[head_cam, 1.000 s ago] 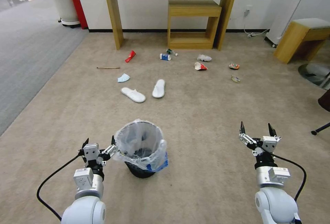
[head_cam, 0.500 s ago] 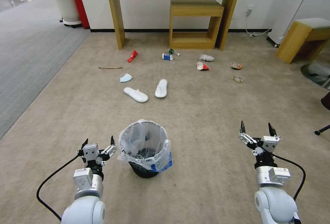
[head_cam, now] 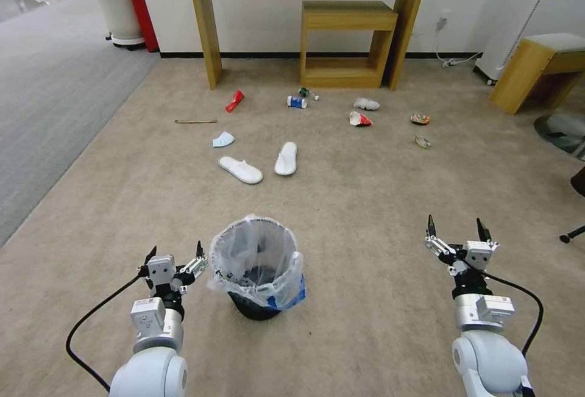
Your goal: Pick up the trash bin and place the garbage on the floor into it.
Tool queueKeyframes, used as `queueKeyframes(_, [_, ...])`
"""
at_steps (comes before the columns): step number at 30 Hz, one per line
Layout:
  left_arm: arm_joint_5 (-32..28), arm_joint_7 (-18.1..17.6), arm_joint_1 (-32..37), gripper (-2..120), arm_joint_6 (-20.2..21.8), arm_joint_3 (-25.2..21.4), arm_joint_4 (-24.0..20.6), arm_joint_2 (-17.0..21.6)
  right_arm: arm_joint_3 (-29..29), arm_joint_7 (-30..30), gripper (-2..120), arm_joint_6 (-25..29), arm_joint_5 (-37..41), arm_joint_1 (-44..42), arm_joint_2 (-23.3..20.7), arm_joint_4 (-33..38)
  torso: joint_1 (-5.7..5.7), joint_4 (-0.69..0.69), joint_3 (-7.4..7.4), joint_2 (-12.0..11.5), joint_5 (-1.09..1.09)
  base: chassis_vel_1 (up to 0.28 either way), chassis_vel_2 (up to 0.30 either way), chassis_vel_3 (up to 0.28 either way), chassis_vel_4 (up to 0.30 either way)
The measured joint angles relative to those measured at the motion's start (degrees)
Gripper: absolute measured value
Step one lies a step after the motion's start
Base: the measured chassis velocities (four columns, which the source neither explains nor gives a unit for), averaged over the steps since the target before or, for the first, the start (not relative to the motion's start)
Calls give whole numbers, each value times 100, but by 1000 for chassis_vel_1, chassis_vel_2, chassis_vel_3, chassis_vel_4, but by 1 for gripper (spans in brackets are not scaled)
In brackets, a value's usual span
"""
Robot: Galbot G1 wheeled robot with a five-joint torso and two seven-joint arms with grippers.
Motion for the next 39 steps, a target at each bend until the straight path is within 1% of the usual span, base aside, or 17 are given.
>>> queueKeyframes(24, [58,2,47,100,-43,25,-16,1,-11,18,100,87,-24,-16,14,-21,0,0,0,0,0,-74,82,76,-77])
queueKeyframes(39, [96,2,101,100,-49,34,-102,1,-3,21,100,85,1,-43,3,35,0,0,0,0,0,-12,12,14,-10])
